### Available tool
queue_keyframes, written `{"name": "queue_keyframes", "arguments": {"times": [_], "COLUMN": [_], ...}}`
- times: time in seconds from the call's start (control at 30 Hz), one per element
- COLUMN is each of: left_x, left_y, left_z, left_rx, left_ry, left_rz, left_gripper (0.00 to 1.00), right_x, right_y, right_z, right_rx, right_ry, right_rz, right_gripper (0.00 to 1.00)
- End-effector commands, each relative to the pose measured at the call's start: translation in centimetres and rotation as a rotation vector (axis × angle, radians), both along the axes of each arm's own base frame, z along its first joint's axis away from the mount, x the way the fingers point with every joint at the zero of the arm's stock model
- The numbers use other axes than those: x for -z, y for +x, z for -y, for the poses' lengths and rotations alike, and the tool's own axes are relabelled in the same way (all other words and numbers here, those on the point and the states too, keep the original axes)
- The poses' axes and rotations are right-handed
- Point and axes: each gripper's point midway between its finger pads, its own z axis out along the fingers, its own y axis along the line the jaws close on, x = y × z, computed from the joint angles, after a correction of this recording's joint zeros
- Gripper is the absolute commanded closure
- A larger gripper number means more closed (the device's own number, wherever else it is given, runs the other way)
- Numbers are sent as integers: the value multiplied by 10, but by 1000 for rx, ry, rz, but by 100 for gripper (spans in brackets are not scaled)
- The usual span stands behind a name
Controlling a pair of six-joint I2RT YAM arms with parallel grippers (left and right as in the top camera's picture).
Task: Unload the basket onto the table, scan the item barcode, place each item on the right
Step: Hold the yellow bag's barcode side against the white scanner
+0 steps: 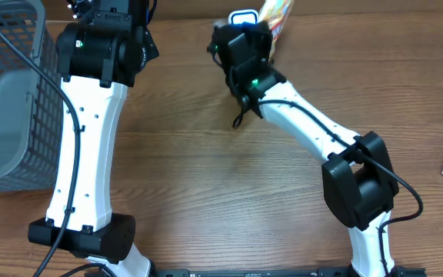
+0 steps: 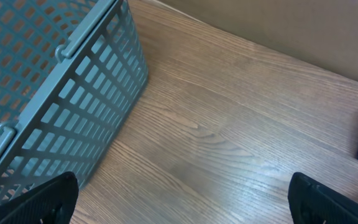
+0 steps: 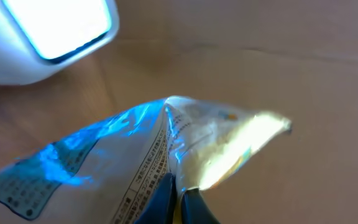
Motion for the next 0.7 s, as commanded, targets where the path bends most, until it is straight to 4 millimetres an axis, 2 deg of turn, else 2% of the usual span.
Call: {"name": "queue_keyframes", "arguments": {"times": [0.0,0.23,0.53,0.67], "left_x": [0,0,0,0], "left_y": [3,3,3,3], "left_z": [1,1,1,1], "left_rx": [-11,-11,-11,-11], "left_ry": [-1,-1,-1,-1], "left_rz": [11,11,11,11], "left_gripper": [0,0,0,0], "right_x": [8,47,73,72], "right_y": [-7,-16,-11,-11], "right_z": [17,26,30,16], "right_rx": [2,-20,35,-2], "right_ry": [-91,-223,-308,-329], "right_rz": [-35,-58,-29,-17], "right_gripper": [96,96,96,96]}}
